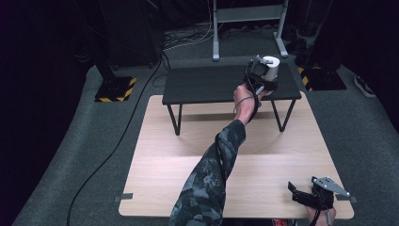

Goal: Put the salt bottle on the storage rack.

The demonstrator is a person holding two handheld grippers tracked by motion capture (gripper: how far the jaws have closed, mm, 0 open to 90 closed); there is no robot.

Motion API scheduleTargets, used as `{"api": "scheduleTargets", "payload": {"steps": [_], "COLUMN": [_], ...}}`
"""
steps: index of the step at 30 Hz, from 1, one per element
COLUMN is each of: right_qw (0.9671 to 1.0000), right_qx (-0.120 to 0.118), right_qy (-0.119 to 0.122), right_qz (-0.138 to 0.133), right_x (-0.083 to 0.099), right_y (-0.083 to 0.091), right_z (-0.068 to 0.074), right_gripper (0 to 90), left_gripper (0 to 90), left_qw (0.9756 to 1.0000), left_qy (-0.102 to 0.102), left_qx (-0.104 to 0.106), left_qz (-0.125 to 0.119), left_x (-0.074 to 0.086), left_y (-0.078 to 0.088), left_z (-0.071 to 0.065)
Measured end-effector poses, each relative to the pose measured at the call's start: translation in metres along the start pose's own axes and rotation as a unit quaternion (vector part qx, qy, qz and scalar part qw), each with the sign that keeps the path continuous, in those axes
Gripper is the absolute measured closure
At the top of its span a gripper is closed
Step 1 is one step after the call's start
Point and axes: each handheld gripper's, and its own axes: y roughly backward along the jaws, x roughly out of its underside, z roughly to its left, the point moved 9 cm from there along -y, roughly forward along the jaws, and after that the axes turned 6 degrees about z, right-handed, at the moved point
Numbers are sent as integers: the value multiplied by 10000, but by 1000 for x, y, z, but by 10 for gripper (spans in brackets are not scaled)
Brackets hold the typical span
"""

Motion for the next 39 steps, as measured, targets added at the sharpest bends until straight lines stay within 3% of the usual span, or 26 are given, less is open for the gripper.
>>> {"api": "scheduleTargets", "payload": {"steps": [25,27,28,30,34,38,39], "right_qw": [10000,10000,10000,10000,10000,9999,9999], "right_qx": [-15,-15,-17,-22,-13,-11,-11], "right_qy": [28,30,24,15,0,-4,-4], "right_qz": [-43,-40,-41,-40,-72,-99,-99], "right_x": [1,1,1,1,1,2,2], "right_y": [1,1,1,1,1,1,1], "right_z": [0,0,0,0,0,0,0], "right_gripper": [0,0,0,0,0,0,0], "left_gripper": [285,150,97,7,0,0,0], "left_qw": [9999,9999,9997,9994,9985,9958,9958], "left_qy": [-98,-115,-123,-151,-426,-792,-792], "left_qx": [72,80,-6,-15,8,-253,-253], "left_qz": [30,-11,-201,-299,-341,-393,-393], "left_x": [0,0,2,3,14,49,49], "left_y": [2,3,11,22,49,86,86], "left_z": [2,2,1,1,3,7,7]}}
